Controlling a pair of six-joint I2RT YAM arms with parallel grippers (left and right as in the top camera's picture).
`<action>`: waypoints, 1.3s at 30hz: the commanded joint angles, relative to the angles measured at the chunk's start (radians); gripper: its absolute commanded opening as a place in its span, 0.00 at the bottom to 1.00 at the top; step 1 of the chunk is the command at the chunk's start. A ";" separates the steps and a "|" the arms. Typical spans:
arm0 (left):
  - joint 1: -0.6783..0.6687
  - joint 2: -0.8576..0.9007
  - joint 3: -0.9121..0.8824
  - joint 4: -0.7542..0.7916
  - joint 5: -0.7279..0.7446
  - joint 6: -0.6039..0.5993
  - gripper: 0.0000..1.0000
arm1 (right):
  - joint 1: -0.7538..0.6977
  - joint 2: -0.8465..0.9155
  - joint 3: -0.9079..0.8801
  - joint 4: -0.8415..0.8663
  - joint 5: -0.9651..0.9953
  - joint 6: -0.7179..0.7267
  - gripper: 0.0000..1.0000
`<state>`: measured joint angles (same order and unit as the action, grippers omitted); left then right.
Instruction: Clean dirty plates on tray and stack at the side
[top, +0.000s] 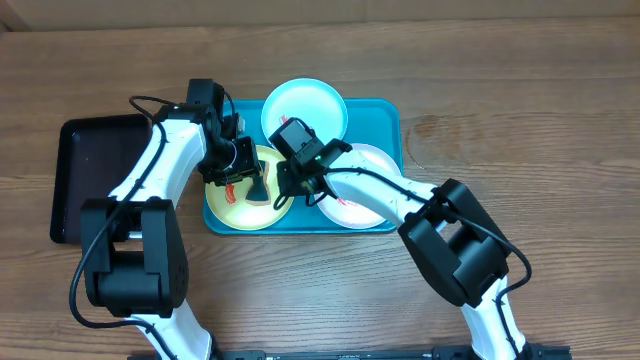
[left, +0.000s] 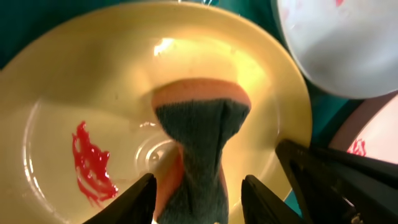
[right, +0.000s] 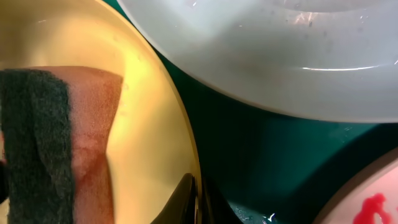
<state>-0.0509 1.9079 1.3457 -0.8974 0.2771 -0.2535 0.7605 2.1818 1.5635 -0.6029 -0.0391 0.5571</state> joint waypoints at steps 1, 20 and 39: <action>-0.002 0.030 -0.016 0.011 0.013 -0.024 0.46 | -0.020 0.028 0.010 -0.004 -0.031 -0.008 0.05; 0.006 0.085 -0.014 -0.011 -0.239 -0.006 0.04 | -0.028 0.028 0.010 -0.008 -0.053 -0.033 0.05; 0.023 0.086 0.071 -0.041 -0.151 -0.058 0.04 | -0.028 0.028 0.010 0.004 -0.053 -0.033 0.06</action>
<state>-0.0303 1.9846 1.4235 -0.9638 -0.0490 -0.3222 0.7395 2.1838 1.5635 -0.6018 -0.0975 0.5400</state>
